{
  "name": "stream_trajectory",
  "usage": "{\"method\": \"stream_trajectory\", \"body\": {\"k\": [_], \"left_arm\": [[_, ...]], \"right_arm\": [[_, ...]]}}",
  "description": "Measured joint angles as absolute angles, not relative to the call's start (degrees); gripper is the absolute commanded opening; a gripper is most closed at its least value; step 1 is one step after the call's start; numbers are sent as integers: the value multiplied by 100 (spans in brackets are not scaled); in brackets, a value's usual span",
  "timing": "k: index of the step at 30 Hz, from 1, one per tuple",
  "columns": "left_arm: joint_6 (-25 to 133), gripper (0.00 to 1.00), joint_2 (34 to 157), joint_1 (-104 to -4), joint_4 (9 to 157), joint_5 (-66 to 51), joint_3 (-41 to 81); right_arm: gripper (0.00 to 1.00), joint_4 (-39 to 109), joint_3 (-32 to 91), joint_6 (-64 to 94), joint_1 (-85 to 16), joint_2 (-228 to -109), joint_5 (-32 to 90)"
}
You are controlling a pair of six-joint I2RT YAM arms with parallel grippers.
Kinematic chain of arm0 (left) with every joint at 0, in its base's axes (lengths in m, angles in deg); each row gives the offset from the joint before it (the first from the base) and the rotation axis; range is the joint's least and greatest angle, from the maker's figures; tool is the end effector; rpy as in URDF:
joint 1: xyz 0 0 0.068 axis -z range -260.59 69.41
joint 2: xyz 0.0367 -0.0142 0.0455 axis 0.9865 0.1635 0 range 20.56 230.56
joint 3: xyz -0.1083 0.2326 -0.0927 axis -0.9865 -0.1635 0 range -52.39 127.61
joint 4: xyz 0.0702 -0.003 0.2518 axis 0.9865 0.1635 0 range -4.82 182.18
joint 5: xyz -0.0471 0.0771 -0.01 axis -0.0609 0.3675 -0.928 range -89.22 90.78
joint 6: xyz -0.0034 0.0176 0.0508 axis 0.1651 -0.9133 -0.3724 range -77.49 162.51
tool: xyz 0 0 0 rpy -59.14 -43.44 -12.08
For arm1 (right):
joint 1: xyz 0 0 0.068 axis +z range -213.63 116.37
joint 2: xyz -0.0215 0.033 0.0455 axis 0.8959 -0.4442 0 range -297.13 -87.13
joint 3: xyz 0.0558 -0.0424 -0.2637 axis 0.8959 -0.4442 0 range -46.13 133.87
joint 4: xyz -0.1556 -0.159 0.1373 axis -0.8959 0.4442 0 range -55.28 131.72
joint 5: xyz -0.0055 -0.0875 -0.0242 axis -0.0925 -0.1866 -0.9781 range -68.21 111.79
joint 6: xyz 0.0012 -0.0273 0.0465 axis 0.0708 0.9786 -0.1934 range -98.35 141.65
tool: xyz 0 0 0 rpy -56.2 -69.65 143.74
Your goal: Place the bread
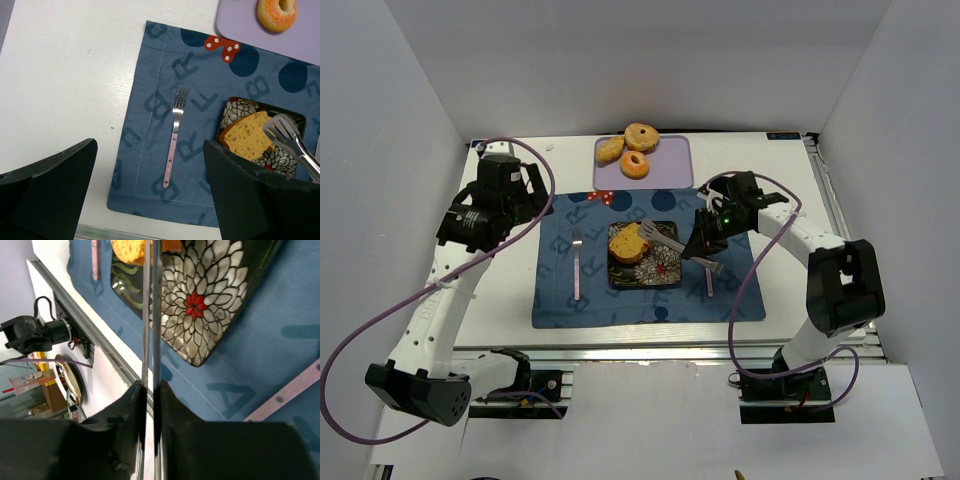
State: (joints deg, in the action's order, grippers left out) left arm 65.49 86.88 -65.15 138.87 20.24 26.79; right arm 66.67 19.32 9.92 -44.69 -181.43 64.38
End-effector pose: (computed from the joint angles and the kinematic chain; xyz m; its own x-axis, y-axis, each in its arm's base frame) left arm 0.2160 -0.0474 0.3980 -0.5832 -0.2208 -0.7817 -0.2386 0.9665 -0.0950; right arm 0.3064 0.1306 0.2236 -0.9205 -0.1577 -0.3575 -0.3719 0.6345 0.6776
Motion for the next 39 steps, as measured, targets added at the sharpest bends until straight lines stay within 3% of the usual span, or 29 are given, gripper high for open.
{"method": "stream_trajectory", "body": {"k": [8, 11, 21, 28, 39], "left_arm": [[6547, 98, 8632, -6515, 13940, 2026, 2679], [6545, 98, 8632, -6515, 13944, 2026, 2670], [6545, 98, 8632, -6515, 13918, 2020, 2565], [6523, 98, 8636, -6515, 13914, 2020, 2559], [6429, 98, 8817, -6515, 13922, 1989, 2565]], "right_arm": [[57, 6809, 1974, 1040, -4449, -18171, 6092], [63, 6955, 2035, 1114, -4441, -18084, 5946], [64, 7751, 2997, 1169, -4432, -17559, 5192], [64, 7239, 3919, 856, -4421, -17671, 4578], [66, 6494, 6085, 760, -4172, -20409, 3636]]}}
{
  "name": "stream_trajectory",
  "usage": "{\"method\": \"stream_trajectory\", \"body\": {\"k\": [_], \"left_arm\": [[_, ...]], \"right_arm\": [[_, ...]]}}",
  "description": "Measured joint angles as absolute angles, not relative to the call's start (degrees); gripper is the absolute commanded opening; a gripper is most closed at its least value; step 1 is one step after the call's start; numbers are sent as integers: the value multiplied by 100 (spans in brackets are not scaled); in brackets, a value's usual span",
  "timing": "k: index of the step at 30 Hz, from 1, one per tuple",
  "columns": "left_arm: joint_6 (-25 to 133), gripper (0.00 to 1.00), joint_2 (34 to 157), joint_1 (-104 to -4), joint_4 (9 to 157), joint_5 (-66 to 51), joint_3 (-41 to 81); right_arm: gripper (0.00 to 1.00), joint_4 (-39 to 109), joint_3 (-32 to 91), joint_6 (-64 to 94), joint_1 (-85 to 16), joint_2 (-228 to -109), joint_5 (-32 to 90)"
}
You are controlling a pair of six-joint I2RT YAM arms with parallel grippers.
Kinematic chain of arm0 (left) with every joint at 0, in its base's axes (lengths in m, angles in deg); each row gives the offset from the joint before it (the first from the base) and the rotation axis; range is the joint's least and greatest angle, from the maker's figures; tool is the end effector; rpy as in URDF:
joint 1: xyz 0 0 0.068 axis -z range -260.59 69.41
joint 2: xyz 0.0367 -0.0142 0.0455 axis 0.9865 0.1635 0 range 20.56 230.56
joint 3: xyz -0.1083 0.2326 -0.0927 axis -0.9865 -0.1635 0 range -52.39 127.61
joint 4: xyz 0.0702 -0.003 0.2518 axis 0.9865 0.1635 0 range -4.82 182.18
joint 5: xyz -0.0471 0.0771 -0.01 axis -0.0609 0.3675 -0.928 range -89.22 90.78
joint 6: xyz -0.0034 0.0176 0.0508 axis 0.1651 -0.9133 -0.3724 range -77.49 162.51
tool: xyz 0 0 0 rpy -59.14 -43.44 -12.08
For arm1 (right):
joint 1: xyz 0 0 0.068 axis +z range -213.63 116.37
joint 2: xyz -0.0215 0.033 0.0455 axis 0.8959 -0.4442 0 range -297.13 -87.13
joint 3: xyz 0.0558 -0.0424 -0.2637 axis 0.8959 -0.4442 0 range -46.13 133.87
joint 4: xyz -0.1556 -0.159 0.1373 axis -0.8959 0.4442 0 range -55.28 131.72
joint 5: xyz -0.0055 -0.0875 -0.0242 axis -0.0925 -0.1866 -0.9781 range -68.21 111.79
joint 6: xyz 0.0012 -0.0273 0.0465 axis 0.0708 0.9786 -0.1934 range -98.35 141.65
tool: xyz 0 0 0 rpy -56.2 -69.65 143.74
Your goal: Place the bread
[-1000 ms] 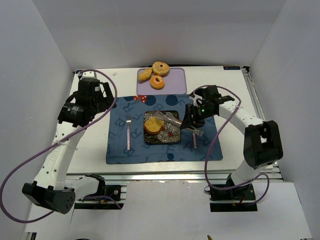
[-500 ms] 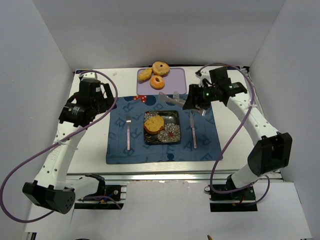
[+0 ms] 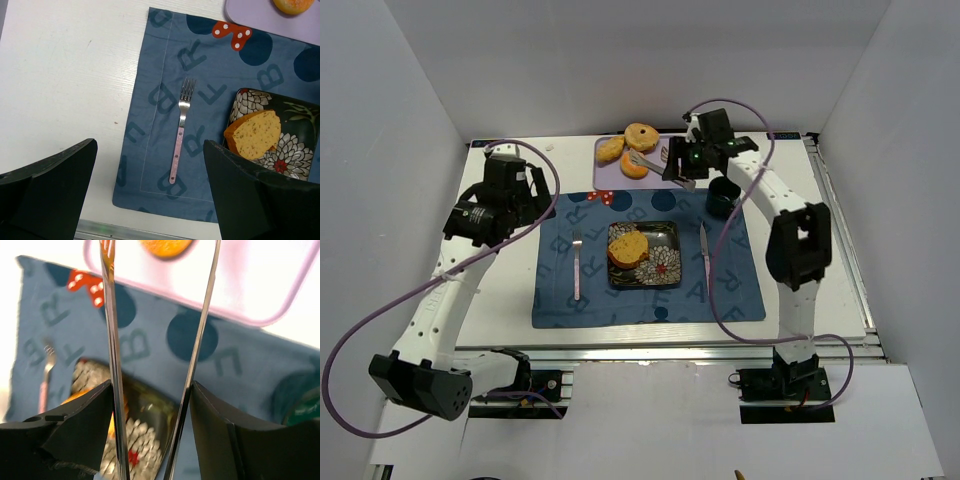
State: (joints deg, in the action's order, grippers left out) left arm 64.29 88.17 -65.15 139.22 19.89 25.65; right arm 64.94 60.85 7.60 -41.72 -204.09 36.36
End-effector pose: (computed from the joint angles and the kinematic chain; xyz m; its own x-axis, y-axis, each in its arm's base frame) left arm 0.2223 -0.0493 0.3868 -0.6258 -0.1909 -0.7563 -0.2252 0.9725 -0.0591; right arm 0.4367 0.1852 0.2954 -0.7119 -0.0331 -0.7015 -0.3779 0.8600 0.3430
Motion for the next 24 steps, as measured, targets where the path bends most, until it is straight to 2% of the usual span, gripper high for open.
{"method": "stream_trajectory", "body": {"k": [8, 21, 23, 24], "left_arm": [[6344, 98, 9082, -6515, 13925, 1985, 2569], [6267, 98, 9333, -6515, 13944, 1987, 2609], [6263, 98, 9340, -6515, 13942, 1989, 2609], [6258, 98, 9340, -6515, 13942, 1991, 2609]], "right_arm": [[67, 6529, 7185, 957, -4111, -21483, 3463], [71, 6501, 7303, 1340, -3901, -21917, 3627], [71, 6514, 7300, 1440, -3816, -21963, 3531], [67, 6522, 7294, 1479, -3774, -21963, 3456]]}}
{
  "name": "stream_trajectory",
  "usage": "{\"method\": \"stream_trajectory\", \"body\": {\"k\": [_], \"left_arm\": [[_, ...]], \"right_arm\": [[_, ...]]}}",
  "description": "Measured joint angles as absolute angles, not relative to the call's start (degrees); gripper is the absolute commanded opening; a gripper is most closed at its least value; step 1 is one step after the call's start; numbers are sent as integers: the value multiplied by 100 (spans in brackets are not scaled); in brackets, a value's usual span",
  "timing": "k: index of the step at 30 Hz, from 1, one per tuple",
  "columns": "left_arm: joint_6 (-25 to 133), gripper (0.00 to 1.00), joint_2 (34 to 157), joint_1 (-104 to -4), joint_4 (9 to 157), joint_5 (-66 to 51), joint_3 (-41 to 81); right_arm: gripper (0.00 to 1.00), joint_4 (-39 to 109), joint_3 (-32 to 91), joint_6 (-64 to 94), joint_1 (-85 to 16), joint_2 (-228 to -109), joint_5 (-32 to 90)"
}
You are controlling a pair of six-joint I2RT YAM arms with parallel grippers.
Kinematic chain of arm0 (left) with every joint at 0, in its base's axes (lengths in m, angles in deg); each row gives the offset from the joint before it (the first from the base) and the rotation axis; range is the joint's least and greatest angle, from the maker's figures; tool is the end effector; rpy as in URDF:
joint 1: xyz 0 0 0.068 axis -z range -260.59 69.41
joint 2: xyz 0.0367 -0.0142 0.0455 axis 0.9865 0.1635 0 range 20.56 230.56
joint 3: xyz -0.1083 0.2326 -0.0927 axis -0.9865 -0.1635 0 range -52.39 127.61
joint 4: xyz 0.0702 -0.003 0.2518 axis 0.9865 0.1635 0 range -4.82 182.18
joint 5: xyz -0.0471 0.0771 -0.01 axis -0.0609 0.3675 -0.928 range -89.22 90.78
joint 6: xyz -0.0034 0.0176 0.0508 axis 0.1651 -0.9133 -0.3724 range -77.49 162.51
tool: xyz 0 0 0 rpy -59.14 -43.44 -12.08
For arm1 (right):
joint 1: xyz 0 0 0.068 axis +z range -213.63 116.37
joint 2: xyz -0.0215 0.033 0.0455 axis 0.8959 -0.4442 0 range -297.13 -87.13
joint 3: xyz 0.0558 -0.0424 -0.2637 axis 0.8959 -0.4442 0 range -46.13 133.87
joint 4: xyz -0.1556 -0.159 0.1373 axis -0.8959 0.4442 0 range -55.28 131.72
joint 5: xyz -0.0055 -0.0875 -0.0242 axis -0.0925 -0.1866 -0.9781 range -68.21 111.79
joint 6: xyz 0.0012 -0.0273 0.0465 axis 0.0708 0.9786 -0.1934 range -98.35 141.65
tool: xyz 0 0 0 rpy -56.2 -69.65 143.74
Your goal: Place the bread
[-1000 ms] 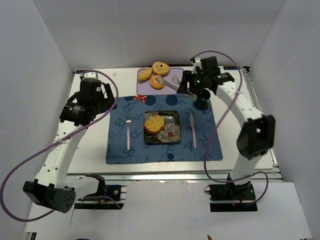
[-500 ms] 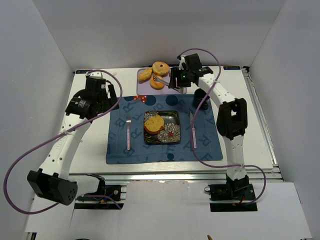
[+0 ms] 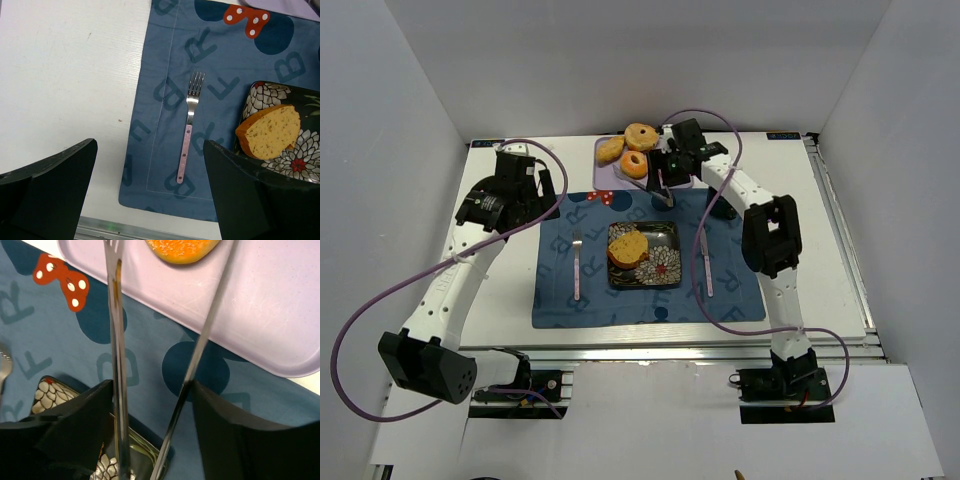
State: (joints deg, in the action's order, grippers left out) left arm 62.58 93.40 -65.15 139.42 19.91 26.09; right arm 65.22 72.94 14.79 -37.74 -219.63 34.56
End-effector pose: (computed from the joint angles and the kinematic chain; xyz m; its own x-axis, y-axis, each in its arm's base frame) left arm 0.2452 -0.0557 0.3688 -0.6936 -0.1448 -0.7056 -0.2080 0.9781 0.0038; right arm 0.4724 0.2380 0.2342 -0.6877 -0.2043 -0.6966 -0.4904 0.8383 0.2383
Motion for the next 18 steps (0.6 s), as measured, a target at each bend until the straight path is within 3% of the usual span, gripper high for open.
{"method": "stream_trajectory", "body": {"k": [2, 3, 6, 11, 18], "left_arm": [[6247, 98, 9340, -6515, 13944, 2004, 2609], [6245, 98, 9340, -6515, 13946, 2009, 2609], [6226, 98, 9340, -6515, 13966, 2033, 2609], [6193, 98, 9342, -6515, 14010, 2087, 2611], [6182, 98, 9318, -6515, 14008, 2094, 2716]], "right_arm": [[58, 6536, 7294, 1565, -3706, -21963, 3295], [42, 6533, 7294, 1602, -3674, -21963, 3209], [28, 6538, 7263, 1606, -3582, -21963, 2971], [18, 6599, 7213, 1552, -3549, -21893, 2729], [22, 6605, 6732, 1337, -3553, -20774, 2639]]}}
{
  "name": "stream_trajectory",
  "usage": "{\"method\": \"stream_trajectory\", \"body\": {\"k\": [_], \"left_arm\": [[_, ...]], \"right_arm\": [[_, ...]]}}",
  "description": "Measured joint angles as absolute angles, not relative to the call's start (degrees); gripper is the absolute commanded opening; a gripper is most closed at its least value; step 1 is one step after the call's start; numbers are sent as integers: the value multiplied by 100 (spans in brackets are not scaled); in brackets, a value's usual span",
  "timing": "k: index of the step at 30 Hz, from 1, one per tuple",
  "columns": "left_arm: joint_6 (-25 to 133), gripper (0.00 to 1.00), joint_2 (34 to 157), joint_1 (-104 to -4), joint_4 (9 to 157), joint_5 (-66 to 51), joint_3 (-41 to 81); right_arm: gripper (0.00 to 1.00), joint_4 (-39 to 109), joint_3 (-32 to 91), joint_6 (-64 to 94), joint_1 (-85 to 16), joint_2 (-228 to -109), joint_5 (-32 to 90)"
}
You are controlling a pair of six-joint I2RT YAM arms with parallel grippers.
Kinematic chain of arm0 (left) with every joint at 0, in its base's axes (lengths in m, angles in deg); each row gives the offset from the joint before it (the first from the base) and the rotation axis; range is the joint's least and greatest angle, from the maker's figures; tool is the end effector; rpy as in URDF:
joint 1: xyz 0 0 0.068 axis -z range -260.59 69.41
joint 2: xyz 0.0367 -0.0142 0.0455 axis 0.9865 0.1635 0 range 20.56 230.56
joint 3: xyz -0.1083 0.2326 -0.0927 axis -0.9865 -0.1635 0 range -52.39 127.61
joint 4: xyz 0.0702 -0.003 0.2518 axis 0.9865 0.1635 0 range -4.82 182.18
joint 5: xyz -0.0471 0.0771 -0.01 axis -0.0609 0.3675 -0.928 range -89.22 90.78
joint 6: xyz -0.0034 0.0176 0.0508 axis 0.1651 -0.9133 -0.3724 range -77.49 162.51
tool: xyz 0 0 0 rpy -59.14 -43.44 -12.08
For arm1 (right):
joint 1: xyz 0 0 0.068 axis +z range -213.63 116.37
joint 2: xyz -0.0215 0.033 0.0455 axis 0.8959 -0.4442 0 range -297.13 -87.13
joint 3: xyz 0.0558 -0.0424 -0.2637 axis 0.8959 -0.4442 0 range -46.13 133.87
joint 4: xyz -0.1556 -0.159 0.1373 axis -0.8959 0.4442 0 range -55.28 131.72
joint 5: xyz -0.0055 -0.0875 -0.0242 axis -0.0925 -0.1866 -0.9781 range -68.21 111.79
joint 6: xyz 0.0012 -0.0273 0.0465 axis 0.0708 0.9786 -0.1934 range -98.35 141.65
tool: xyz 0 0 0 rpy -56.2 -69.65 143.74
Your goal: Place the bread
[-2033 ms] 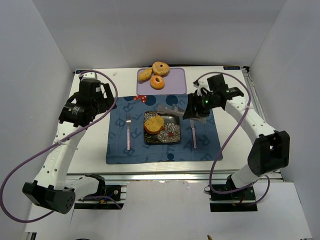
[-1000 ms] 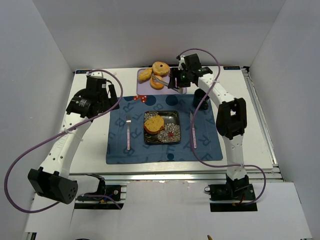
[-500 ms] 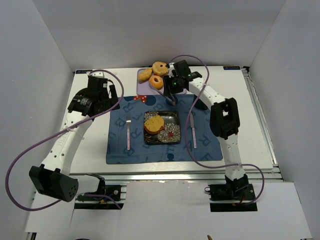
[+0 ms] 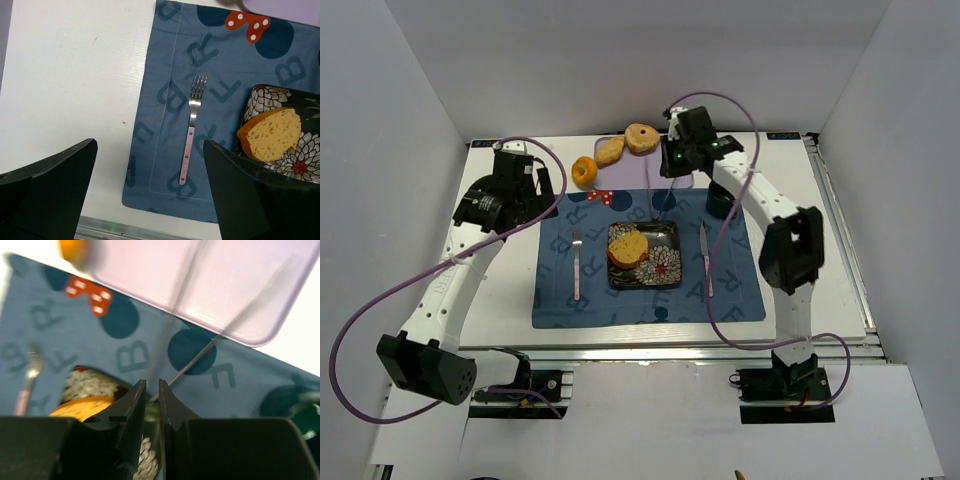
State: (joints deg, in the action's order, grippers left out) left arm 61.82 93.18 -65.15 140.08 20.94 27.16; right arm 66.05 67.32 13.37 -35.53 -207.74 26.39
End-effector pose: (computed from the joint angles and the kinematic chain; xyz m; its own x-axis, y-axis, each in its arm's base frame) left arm 0.2433 -0.0545 0.3748 -0.6847 -0.1329 -0.7166 -0.2108 0.9773 0.0201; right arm 0.4316 0.2336 0.3016 -0.6189 -0.1678 -0.7673 -0.4403 0.8831 0.1621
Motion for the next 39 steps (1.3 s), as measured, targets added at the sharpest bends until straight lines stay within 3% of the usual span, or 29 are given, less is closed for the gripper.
{"method": "stream_trajectory", "body": {"k": [4, 7, 10, 11, 13, 26, 39], "left_arm": [[6206, 98, 9198, -6515, 14005, 2090, 2716], [6228, 98, 9054, -6515, 14008, 2094, 2716], [6276, 98, 8881, -6515, 14005, 2107, 2716], [6293, 98, 8841, -6515, 14005, 2111, 2716], [6326, 98, 8780, -6515, 14008, 2116, 2716], [6420, 98, 8778, -6515, 14086, 2024, 2712], [6350, 98, 9064, -6515, 14080, 1871, 2687]], "right_arm": [[24, 6435, 6249, 1184, -3553, -19885, 2676], [33, 6280, 5926, 1049, -3553, -19522, 2718], [55, 6280, 5794, 946, -3553, -19498, 2707], [73, 6306, 5775, 885, -3551, -19533, 2680], [89, 6356, 5770, 765, -3545, -19640, 2565], [89, 7309, 7602, -437, -3184, -21616, 1218], [89, 7663, 7711, -848, -3175, -22057, 600]]}}
